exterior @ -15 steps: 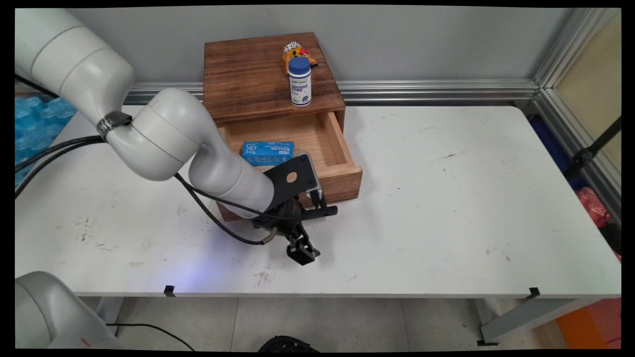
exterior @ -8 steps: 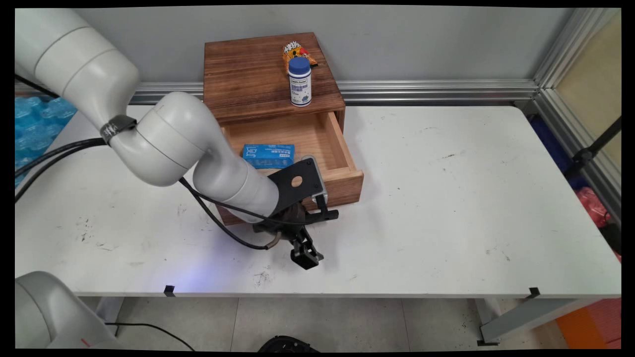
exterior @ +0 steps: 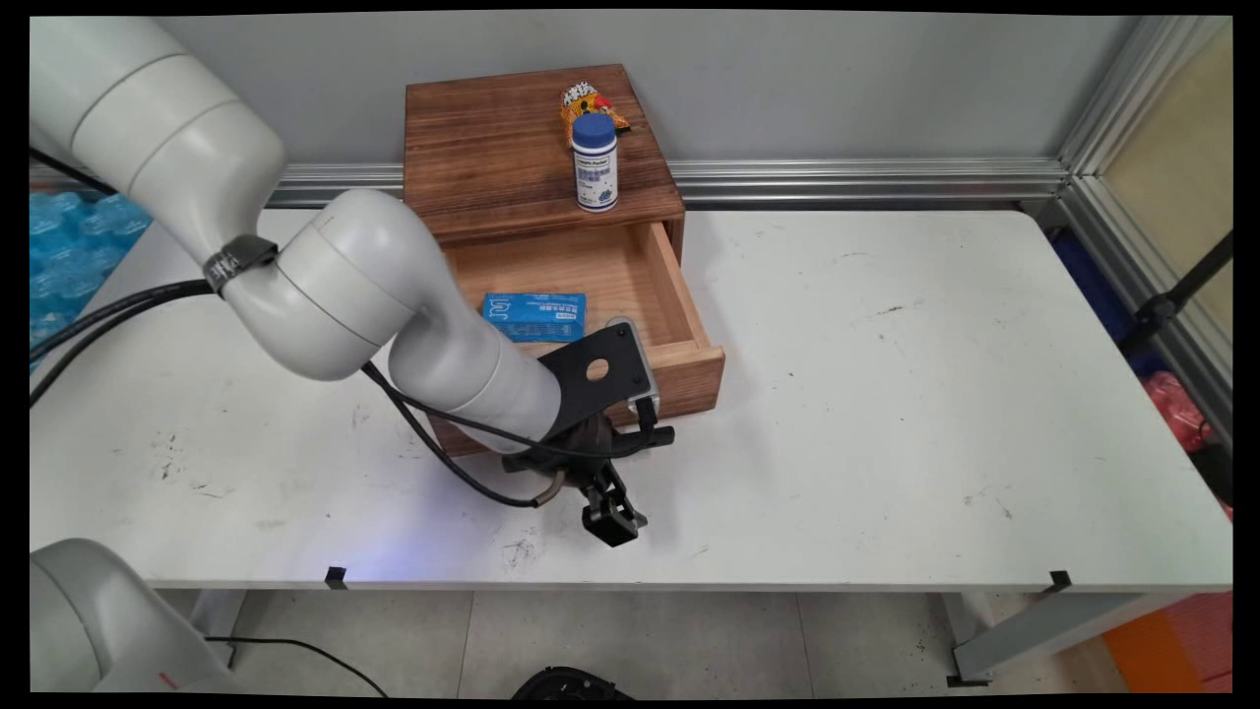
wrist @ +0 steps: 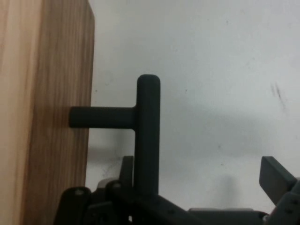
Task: Open the drawer
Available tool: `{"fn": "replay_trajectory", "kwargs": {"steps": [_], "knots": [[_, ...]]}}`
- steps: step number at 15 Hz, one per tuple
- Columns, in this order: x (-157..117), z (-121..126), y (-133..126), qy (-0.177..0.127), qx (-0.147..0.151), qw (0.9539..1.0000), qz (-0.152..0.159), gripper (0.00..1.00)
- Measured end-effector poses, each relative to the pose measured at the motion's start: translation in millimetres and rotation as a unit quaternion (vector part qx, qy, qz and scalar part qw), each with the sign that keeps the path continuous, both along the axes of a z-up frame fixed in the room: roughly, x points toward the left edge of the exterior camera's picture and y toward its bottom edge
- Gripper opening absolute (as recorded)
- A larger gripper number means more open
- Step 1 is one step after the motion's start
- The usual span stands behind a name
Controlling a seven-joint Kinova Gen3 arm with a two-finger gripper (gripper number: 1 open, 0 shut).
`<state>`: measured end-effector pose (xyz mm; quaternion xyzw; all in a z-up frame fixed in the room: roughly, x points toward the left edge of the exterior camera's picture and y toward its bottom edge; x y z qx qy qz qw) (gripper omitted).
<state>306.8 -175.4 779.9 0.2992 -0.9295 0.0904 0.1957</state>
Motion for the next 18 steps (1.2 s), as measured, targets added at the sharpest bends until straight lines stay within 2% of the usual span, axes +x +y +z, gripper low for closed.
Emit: {"fn": "replay_trajectory", "kwargs": {"steps": [18], "knots": [[-14.4,5.9,28.0,0.003,0.023,0.9997,-0.009,1.00]]}}
